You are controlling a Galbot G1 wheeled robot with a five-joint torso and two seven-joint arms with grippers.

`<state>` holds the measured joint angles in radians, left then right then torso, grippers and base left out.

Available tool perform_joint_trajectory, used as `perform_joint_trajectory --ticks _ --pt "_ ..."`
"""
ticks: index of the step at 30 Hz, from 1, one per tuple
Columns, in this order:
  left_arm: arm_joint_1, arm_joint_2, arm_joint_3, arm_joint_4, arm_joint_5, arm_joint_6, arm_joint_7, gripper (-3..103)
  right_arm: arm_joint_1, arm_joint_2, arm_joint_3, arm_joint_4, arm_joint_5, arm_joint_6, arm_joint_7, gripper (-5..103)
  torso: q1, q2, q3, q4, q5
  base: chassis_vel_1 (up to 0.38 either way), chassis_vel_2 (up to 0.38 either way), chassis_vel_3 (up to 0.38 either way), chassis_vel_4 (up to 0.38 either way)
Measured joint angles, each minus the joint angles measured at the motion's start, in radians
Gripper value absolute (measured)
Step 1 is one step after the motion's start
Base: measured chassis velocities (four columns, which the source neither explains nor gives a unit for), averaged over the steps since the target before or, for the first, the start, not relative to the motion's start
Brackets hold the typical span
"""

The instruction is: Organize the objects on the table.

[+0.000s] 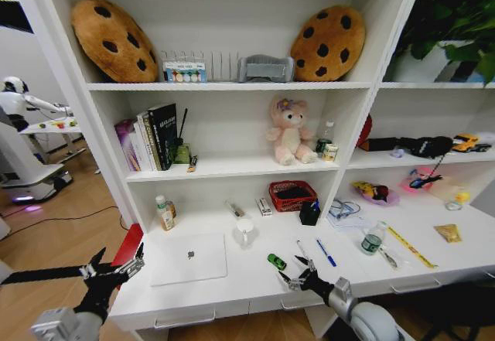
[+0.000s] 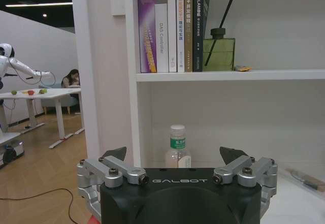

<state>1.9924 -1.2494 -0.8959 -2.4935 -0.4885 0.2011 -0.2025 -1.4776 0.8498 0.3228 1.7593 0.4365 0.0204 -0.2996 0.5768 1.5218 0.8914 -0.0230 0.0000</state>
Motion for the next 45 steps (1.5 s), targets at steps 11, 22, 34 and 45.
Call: perform_joint_trajectory --ticks 11,22,34,45 --pt "0.0 0.0 0.0 0.0 0.0 0.0 0.0 100 0.044 0.01 -0.038 -0.05 0.005 0.002 0.002 100 0.0 0.0 0.0 0.0 -0.0001 0.0 0.0 0.0 0.0" --pt "0.0 0.0 0.0 0.0 0.0 0.0 0.0 100 0.111 0.008 -0.092 -0.089 0.024 -0.008 0.002 95 0.0 0.0 0.0 0.0001 0.0 0.0 0.0 0.0 0.0" --pt "0.0 0.0 0.0 0.0 0.0 0.0 0.0 100 0.114 0.007 -0.092 -0.094 0.024 0.0 0.002 52 0.0 0.0 0.0 0.0 0.0 0.0 0.0 0.0 0.0" --pt "0.0 0.0 0.0 0.0 0.0 0.0 0.0 100 0.101 0.008 -0.07 -0.087 0.026 0.004 0.008 36 0.0 0.0 0.0 -0.0001 0.0002 0.0 0.0 0.0 0.0"
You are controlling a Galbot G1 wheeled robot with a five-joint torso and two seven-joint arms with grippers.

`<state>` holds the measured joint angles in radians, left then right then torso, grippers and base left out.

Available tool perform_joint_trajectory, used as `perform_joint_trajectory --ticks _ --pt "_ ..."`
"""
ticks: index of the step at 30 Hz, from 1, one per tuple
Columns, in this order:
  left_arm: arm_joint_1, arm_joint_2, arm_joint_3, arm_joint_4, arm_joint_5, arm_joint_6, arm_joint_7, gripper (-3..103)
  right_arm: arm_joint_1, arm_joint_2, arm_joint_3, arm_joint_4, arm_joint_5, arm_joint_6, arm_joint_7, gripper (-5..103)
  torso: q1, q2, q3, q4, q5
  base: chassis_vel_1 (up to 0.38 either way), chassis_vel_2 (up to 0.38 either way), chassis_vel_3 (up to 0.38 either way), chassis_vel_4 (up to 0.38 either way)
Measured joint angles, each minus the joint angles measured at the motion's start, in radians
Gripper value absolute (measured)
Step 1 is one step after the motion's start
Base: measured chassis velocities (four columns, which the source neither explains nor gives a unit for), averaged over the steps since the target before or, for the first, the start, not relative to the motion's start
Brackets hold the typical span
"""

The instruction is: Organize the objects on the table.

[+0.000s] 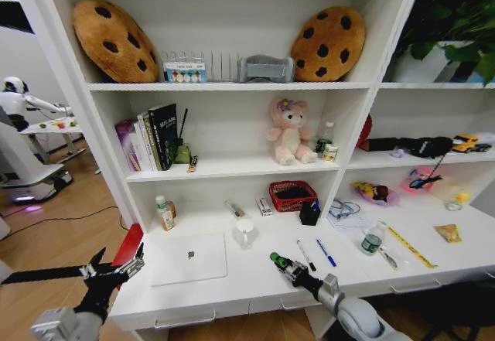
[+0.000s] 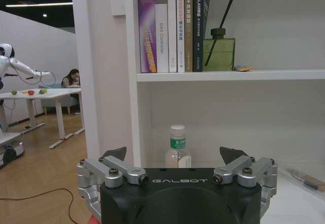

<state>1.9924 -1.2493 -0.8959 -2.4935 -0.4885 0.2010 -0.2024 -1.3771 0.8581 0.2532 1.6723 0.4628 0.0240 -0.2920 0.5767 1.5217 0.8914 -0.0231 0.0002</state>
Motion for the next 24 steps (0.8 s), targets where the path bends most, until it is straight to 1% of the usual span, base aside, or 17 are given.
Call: perform_joint_trajectory --ticks 2,3,5,6,8,10,12,13,16,17,19,20,21,22,23,24 --pt "0.0 0.0 0.0 0.0 0.0 0.0 0.0 100 -0.011 -0.008 0.034 0.03 0.014 -0.002 0.0 36 0.0 0.0 0.0 -0.0002 0.0002 0.0 0.0 0.0 0.0" --pt "0.0 0.0 0.0 0.0 0.0 0.0 0.0 100 -0.011 -0.008 0.034 0.03 0.014 -0.002 0.0 36 0.0 0.0 0.0 -0.0002 0.0002 0.0 0.0 0.0 0.0" --pt "0.0 0.0 0.0 0.0 0.0 0.0 0.0 100 -0.024 -0.033 0.09 0.086 0.042 -0.011 -0.002 36 0.0 0.0 0.0 0.0 -0.0001 0.0 0.0 0.0 0.0" --pt "0.0 0.0 0.0 0.0 0.0 0.0 0.0 100 -0.024 -0.033 0.09 0.086 0.042 -0.011 -0.002 36 0.0 0.0 0.0 0.0 -0.0001 0.0 0.0 0.0 0.0" --pt "0.0 0.0 0.0 0.0 0.0 0.0 0.0 100 -0.031 -0.072 0.141 0.147 0.081 -0.019 -0.002 36 0.0 0.0 0.0 0.0 -0.0003 0.0 0.0 0.0 0.0" --pt "0.0 0.0 0.0 0.0 0.0 0.0 0.0 100 -0.033 -0.085 0.154 0.165 0.094 -0.02 -0.002 36 0.0 0.0 0.0 0.0001 -0.0002 0.0 0.0 0.0 0.0" --pt "0.0 0.0 0.0 0.0 0.0 0.0 0.0 100 -0.035 -0.131 0.193 0.227 0.136 -0.032 -0.002 36 0.0 0.0 0.0 0.0 -0.0002 0.0 0.0 0.0 0.0" --pt "0.0 0.0 0.0 0.0 0.0 0.0 0.0 100 -0.035 -0.131 0.193 0.227 0.136 -0.032 -0.002 36 0.0 0.0 0.0 0.0 -0.0002 0.0 0.0 0.0 0.0" --pt "0.0 0.0 0.0 0.0 0.0 0.0 0.0 100 -0.014 -0.208 0.226 0.313 0.218 -0.054 -0.002 36 0.0 0.0 0.0 0.0001 -0.0001 0.0 0.0 0.0 0.0" --pt "0.0 0.0 0.0 0.0 0.0 0.0 0.0 100 -0.014 -0.208 0.226 0.313 0.218 -0.054 -0.002 36 0.0 0.0 0.0 0.0001 -0.0001 0.0 0.0 0.0 0.0" --pt "0.0 0.0 0.0 0.0 0.0 0.0 0.0 100 0.029 -0.281 0.243 0.371 0.332 -0.088 -0.006 36 0.0 0.0 0.0 0.0001 0.0 0.0 0.0 0.0 0.0" --pt "0.0 0.0 0.0 0.0 0.0 0.0 0.0 100 0.029 -0.281 0.243 0.371 0.332 -0.088 -0.006 36 0.0 0.0 0.0 0.0001 0.0 0.0 0.0 0.0 0.0" --pt "0.0 0.0 0.0 0.0 0.0 0.0 0.0 100 0.057 -0.319 0.247 0.386 0.386 -0.103 -0.016 36 0.0 0.0 0.0 0.0 -0.0003 0.0 0.0 0.0 0.0" --pt "0.0 0.0 0.0 0.0 0.0 0.0 0.0 100 0.124 -0.377 0.244 0.393 0.463 -0.123 -0.044 36 0.0 0.0 0.0 0.0001 -0.0004 0.0 0.0 0.0 0.0" --pt "0.0 0.0 0.0 0.0 0.0 0.0 0.0 100 0.157 -0.397 0.238 0.39 0.488 -0.13 -0.056 36 0.0 0.0 0.0 0.0 -0.0001 0.0 0.0 0.0 0.0" --pt "0.0 0.0 0.0 0.0 0.0 0.0 0.0 100 0.157 -0.397 0.238 0.39 0.488 -0.13 -0.056 36 0.0 0.0 0.0 0.0 -0.0001 0.0 0.0 0.0 0.0"
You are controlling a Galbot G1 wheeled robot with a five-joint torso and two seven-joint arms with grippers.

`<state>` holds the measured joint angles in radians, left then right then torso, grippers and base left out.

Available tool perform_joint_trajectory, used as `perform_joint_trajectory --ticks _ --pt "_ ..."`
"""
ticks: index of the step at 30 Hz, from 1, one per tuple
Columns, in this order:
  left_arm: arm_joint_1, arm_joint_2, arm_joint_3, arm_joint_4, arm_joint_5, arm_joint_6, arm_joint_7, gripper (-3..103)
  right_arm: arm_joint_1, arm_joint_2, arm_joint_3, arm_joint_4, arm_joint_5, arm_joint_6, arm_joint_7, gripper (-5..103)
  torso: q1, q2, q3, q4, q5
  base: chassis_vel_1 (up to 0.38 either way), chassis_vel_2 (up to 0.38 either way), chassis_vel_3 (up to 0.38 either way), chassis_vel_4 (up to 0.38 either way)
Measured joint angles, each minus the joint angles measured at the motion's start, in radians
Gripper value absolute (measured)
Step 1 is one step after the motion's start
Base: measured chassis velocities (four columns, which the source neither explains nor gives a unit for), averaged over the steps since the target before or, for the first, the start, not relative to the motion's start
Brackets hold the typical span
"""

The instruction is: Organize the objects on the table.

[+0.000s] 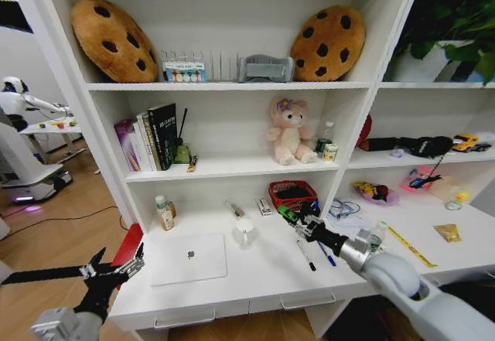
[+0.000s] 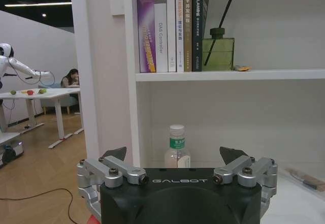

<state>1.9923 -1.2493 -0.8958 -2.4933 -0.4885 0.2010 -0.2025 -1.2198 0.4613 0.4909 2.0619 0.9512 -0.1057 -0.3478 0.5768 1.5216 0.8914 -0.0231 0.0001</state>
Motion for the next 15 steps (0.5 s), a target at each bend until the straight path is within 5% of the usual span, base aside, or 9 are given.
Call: perform_joint_trajectory --ticks 3,7,15 --pt "0.0 0.0 0.0 0.0 0.0 0.0 0.0 100 0.226 -0.095 -0.061 -0.07 0.123 -0.053 -0.041 36 0.0 0.0 0.0 0.0005 -0.0003 0.0 0.0 0.0 0.0" --pt "0.0 0.0 0.0 0.0 0.0 0.0 0.0 100 0.375 -0.126 -0.117 -0.143 0.2 -0.101 -0.076 36 0.0 0.0 0.0 -0.0002 -0.0001 0.0 0.0 0.0 0.0" --pt "0.0 0.0 0.0 0.0 0.0 0.0 0.0 100 0.762 -0.058 -0.407 -0.311 0.263 -0.206 -0.182 36 0.0 0.0 0.0 -0.0001 0.0002 0.0 0.0 0.0 0.0"
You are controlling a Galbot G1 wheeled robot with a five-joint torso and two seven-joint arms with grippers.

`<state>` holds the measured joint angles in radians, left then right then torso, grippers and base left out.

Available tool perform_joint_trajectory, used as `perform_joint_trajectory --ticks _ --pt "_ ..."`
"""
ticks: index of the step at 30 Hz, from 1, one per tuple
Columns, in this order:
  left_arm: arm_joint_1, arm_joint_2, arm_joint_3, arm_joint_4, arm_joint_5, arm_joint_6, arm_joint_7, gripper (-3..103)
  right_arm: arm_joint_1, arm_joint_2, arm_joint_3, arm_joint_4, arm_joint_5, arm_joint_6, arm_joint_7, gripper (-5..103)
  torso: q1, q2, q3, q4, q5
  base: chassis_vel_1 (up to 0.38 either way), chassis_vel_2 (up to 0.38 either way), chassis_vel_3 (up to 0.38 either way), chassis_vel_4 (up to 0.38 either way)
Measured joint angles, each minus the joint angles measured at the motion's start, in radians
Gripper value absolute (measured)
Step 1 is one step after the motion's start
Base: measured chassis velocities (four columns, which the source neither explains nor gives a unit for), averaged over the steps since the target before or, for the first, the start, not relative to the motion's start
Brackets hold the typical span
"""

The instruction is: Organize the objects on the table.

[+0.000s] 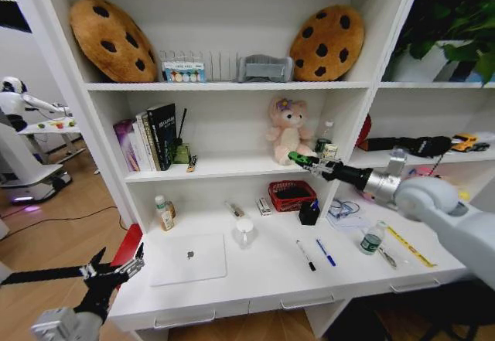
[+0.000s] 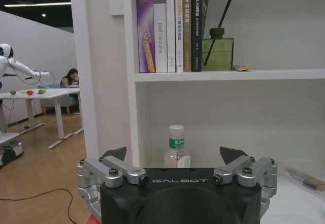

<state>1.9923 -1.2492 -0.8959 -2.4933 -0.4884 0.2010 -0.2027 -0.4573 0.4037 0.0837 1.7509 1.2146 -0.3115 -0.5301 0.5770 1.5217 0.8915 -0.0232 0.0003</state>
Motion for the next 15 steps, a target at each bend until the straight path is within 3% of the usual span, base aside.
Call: perform_joint_trajectory --ticks 2,8,10,15 --pt "0.0 0.0 0.0 0.0 0.0 0.0 0.0 100 0.141 0.068 -0.123 -0.068 -0.023 -0.01 -0.013 36 0.0 0.0 0.0 0.0 -0.0002 0.0 0.0 0.0 0.0" --pt "0.0 0.0 0.0 0.0 0.0 0.0 0.0 100 0.284 0.181 -0.27 -0.183 -0.071 -0.012 -0.016 36 0.0 0.0 0.0 0.0005 -0.0002 0.0 0.0 0.0 0.0" --pt "0.0 0.0 0.0 0.0 0.0 0.0 0.0 100 0.36 0.239 -0.359 -0.271 -0.096 -0.015 -0.054 36 0.0 0.0 0.0 0.0001 -0.0006 0.0 0.0 0.0 0.0" --pt "0.0 0.0 0.0 0.0 0.0 0.0 0.0 100 0.454 0.323 -0.457 -0.401 -0.145 -0.014 -0.146 36 0.0 0.0 0.0 0.0 -0.0004 0.0 0.0 0.0 0.0"
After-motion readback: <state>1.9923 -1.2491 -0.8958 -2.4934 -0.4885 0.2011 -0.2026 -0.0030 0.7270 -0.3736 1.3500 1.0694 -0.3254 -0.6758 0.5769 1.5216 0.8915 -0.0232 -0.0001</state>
